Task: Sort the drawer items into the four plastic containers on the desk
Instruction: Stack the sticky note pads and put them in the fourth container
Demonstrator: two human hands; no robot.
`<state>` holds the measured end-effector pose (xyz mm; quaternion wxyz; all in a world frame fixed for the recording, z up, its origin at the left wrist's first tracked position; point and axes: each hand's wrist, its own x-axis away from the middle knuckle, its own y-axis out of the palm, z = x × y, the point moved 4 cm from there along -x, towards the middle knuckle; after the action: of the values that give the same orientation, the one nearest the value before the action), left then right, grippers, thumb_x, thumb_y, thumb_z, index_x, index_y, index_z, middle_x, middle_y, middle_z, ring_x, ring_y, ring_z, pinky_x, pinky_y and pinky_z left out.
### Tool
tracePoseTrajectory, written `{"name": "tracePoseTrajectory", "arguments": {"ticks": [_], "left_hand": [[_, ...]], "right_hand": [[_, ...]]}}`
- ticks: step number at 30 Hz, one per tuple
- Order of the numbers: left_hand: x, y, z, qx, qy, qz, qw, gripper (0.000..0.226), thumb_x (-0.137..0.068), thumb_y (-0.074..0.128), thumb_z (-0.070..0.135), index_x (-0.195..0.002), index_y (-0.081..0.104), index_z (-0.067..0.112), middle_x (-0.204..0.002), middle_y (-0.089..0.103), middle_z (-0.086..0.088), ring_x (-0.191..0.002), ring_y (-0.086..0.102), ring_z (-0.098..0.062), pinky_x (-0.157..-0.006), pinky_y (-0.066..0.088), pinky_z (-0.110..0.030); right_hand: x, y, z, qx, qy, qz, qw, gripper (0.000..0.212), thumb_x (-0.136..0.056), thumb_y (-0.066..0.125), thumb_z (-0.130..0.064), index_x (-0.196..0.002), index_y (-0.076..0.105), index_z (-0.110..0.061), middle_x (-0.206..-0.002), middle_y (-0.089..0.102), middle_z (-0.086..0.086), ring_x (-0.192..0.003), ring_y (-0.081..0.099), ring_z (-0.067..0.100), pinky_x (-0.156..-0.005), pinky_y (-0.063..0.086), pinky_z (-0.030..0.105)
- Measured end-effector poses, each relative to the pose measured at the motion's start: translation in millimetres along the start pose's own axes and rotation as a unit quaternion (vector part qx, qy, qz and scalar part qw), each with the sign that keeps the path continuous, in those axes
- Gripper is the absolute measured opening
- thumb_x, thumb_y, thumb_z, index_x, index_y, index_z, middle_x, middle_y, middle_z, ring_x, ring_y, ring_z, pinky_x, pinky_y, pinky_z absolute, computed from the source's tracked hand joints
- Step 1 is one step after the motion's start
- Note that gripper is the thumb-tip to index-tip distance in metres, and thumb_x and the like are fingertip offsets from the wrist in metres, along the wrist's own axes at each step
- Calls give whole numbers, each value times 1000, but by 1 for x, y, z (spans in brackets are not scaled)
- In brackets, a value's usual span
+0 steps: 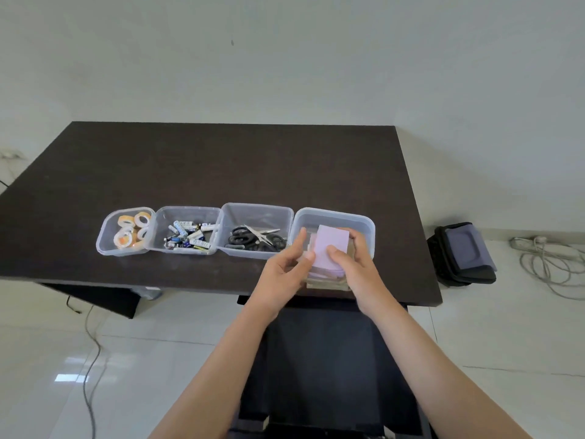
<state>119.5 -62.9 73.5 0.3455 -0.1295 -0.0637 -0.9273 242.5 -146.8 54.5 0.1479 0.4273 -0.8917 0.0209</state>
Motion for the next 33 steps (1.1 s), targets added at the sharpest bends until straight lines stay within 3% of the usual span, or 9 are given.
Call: {"name": "tracePoseTrajectory", "arguments": {"ticks": [2, 4, 9, 14, 16, 19, 21, 27, 33], "left_hand": [[-25, -15, 10, -38, 3, 27, 999, 52, -92, 56, 34, -142, 39, 33, -117, 65, 13, -109, 58, -2, -101, 46, -30], [-52, -32, 12, -92, -7, 73, 993, 50, -91, 60, 31, -138, 47, 25, -134, 56, 3, -117, 55, -9, -102, 44, -29], [-106, -54, -8, -214, -37, 76, 973, 24, -84, 66, 20, -107, 67, 26, -112, 66, -5, -91, 65, -18, -74, 57, -31], [-124, -58, -21, -206, -50, 22, 977, 23, -86, 60, 6, -99, 65, 24, -86, 56, -2, -46, 49, -14, -46, 44, -21], [-126, -58, -23, -191, -51, 24, 980, 23, -84, 60, 4, -95, 66, 23, -81, 54, -1, -44, 48, -14, -44, 43, -20], [-126, -59, -29, -165, -61, 24, 984, 26, -81, 58, 0, -93, 68, 20, -81, 56, -4, -43, 46, -16, -44, 42, -22], [-126, -60, -32, -159, -60, 23, 985, 26, -81, 58, 0, -95, 68, 20, -83, 57, -4, -43, 47, -16, -44, 42, -23], [-127, -59, -35, -147, -75, 38, 986, 27, -82, 58, 3, -95, 68, 24, -78, 57, 1, -54, 48, -15, -54, 44, -28], [-124, -55, -32, -129, -92, 36, 987, 27, -86, 55, 2, -104, 65, 20, -79, 55, 0, -54, 47, -18, -56, 50, -30]], "right_hand": [[-21, -3, -10, 0, -2, 31, 1000, 30, -92, 58, -20, -118, 46, -30, -111, 59, -12, -100, 59, 7, -70, 50, 20], [-41, -6, -15, 25, 3, 59, 998, 32, -92, 58, -20, -118, 44, -32, -109, 56, -13, -101, 56, 8, -71, 50, 23], [-85, 2, -6, 122, 35, 83, 988, 32, -77, 60, -41, -97, 41, -57, -126, 48, 3, -111, 54, 18, -81, 54, 35], [-109, 8, 3, 220, 58, 91, 970, 36, -87, 59, -32, -113, 37, -42, -126, 36, 4, -96, 47, 7, -83, 50, 29], [-110, 13, 11, 269, 93, 43, 958, 39, -89, 57, -33, -122, 36, -36, -124, 33, 5, -97, 42, 10, -86, 47, 30], [-111, 22, 21, 324, 148, -55, 933, 39, -93, 54, -34, -125, 32, -32, -127, 32, 7, -93, 44, 12, -71, 41, 20], [-114, 23, 22, 340, 164, -70, 923, 40, -93, 52, -38, -126, 29, -33, -131, 31, 8, -96, 47, 14, -79, 43, 26], [-119, 20, 29, 421, 169, -78, 888, 66, -91, 49, -49, -144, 14, -35, -149, 30, 7, -132, 37, 30, -108, 33, 44], [-108, -2, 20, 323, 120, 31, 938, 50, -91, 56, -37, -137, 38, -29, -142, 46, -7, -127, 46, 18, -105, 41, 38]]}}
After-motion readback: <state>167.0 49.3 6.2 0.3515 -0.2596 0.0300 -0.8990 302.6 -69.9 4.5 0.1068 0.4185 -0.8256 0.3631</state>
